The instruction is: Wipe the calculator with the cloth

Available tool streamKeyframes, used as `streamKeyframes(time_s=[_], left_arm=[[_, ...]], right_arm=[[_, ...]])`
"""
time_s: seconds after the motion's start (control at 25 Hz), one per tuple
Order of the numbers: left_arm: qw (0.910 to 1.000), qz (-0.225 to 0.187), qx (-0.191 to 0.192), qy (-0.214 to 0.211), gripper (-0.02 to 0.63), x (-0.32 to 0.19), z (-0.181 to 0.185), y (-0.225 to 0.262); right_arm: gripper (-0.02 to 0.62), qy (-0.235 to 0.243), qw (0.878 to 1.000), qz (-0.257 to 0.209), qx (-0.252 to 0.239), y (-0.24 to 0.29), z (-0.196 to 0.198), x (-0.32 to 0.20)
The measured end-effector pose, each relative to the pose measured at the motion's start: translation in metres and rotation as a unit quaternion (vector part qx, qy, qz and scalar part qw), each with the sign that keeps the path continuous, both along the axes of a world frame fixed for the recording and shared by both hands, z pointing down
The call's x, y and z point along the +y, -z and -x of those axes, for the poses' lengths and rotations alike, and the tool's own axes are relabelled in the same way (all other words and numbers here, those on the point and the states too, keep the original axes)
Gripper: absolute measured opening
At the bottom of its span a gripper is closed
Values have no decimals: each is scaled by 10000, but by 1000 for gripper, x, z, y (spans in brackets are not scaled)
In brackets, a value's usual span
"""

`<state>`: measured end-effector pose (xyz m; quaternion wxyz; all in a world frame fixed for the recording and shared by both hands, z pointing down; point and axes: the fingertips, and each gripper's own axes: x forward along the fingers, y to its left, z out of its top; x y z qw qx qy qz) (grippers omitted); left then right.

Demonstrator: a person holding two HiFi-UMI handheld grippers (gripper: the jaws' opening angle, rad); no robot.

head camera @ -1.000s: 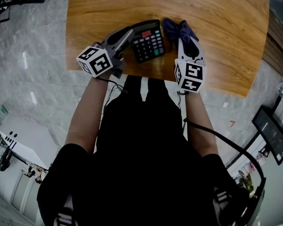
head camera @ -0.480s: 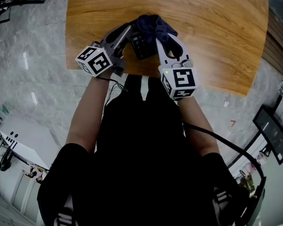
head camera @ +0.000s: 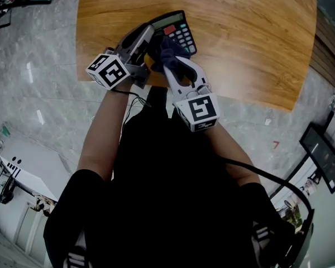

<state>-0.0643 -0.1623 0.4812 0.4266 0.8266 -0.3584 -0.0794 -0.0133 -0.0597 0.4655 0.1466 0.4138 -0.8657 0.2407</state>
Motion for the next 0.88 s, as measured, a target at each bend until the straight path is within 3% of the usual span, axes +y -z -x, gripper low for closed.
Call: streamKeyframes(time_s=[0.36,0.76,0.88], left_arm=[[9998,-64,5,-199,61,11,-1,8],[9990,-25,355,-282,61,24,0,20],[9982,-42,535,-271,61,22,5,32]], right_arm=[[92,-555,9982,-209,127,0,-28,-30],[92,-1478,9884,-275,193,-8,-101,-75],[92,-1246,9916,-307,-168,-14,-116,-74]])
